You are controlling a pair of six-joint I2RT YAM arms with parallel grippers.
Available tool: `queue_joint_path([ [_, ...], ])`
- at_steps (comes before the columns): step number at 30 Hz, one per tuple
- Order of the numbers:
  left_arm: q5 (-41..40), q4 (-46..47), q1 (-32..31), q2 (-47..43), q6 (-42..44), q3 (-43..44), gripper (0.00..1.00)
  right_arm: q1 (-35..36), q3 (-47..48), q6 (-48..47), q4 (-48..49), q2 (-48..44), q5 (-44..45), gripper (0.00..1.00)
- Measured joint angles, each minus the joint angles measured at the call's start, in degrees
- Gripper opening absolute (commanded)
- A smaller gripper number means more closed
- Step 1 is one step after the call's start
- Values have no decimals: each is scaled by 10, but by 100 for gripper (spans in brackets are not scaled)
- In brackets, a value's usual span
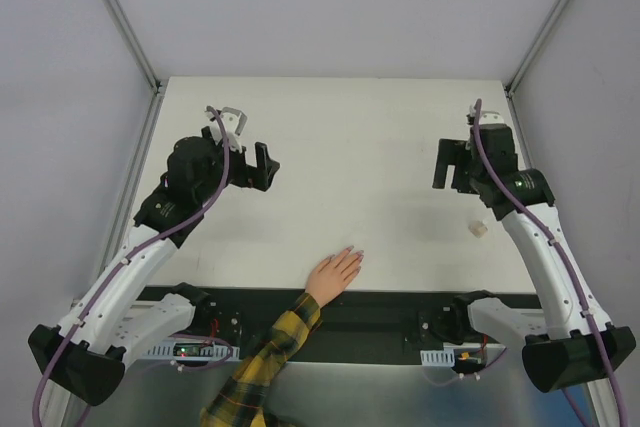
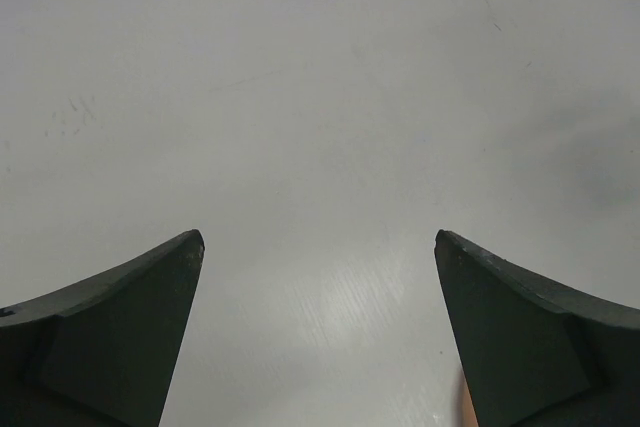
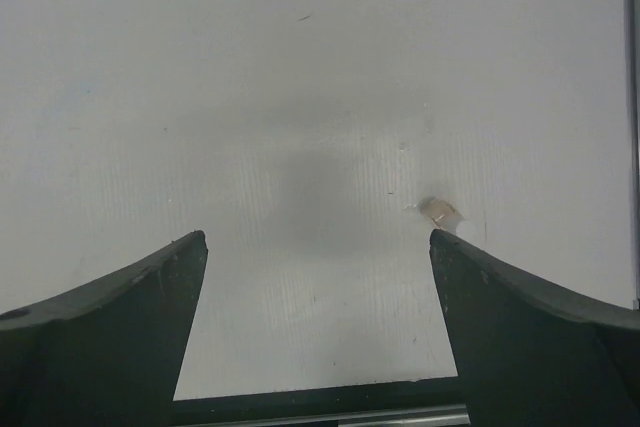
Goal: Paint the nails
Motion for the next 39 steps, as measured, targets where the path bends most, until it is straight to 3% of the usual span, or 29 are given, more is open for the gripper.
queue_joint_path([
  [11, 0, -1, -38, -7, 8, -11, 99, -179, -38, 40, -3, 49, -3, 99],
  [13, 0, -1, -43, -7, 8, -12, 99, -210, -45, 51, -1, 71, -2, 87],
  [16, 0, -1, -47, -7, 8, -15, 99, -240, -68, 67, 17, 102, -2, 78],
  [22, 1, -2, -47, -6, 8, -16, 99, -254, -122, 81, 49, 129, -3, 63],
  [39, 14, -2, -50, -5, 8, -17, 99, -268, -148, 86, 103, 188, -6, 52],
])
